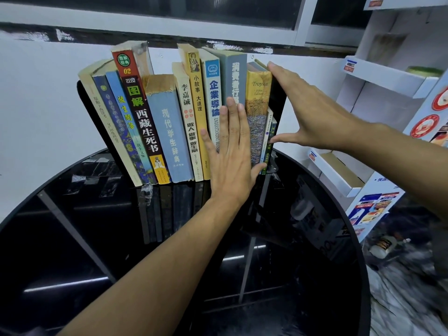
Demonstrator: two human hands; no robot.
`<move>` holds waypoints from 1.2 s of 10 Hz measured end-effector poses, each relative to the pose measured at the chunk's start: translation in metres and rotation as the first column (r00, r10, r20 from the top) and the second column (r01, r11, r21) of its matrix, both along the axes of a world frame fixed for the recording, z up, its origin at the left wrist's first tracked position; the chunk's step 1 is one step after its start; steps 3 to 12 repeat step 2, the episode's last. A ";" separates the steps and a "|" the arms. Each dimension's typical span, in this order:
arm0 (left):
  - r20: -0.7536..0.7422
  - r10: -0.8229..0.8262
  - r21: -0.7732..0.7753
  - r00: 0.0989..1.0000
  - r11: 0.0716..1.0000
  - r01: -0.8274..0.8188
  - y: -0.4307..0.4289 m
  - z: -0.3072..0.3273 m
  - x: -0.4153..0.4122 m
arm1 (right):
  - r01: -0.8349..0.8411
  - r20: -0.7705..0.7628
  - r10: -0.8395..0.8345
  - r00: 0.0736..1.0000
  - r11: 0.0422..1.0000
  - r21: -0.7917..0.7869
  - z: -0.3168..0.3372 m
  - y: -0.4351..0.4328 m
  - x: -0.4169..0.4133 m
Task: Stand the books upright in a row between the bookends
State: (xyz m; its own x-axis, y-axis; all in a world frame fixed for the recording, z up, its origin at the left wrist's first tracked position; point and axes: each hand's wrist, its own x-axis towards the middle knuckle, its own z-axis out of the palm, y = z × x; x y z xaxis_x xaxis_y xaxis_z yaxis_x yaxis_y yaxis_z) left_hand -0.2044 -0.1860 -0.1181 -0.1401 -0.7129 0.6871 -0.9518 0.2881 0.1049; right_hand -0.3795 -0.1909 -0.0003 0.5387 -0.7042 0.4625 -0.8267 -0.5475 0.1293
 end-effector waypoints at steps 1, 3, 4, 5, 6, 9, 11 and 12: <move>-0.054 -0.100 0.039 0.994 0.994 0.102 0.012 0.004 0.009 | -0.008 -0.051 0.009 0.999 1.000 0.008 0.006 0.007 -0.003; -0.135 -0.266 0.124 0.955 0.951 0.282 0.032 0.001 0.015 | 0.026 -0.079 -0.026 0.997 1.000 0.006 0.009 0.020 -0.008; -0.135 -0.266 0.124 0.955 0.951 0.282 0.032 0.001 0.015 | 0.026 -0.079 -0.026 0.997 1.000 0.006 0.009 0.020 -0.008; -0.135 -0.266 0.124 0.955 0.951 0.282 0.032 0.001 0.015 | 0.026 -0.079 -0.026 0.997 1.000 0.006 0.009 0.020 -0.008; -0.135 -0.266 0.124 0.955 0.951 0.282 0.032 0.001 0.015 | 0.026 -0.079 -0.026 0.997 1.000 0.006 0.009 0.020 -0.008; -0.135 -0.266 0.124 0.955 0.951 0.282 0.032 0.001 0.015 | 0.026 -0.079 -0.026 0.997 1.000 0.006 0.009 0.020 -0.008; -0.135 -0.266 0.124 0.955 0.951 0.282 0.032 0.001 0.015 | 0.026 -0.079 -0.026 0.997 1.000 0.006 0.009 0.020 -0.008; -0.135 -0.266 0.124 0.955 0.951 0.282 0.032 0.001 0.015 | 0.026 -0.079 -0.026 0.997 1.000 0.006 0.009 0.020 -0.008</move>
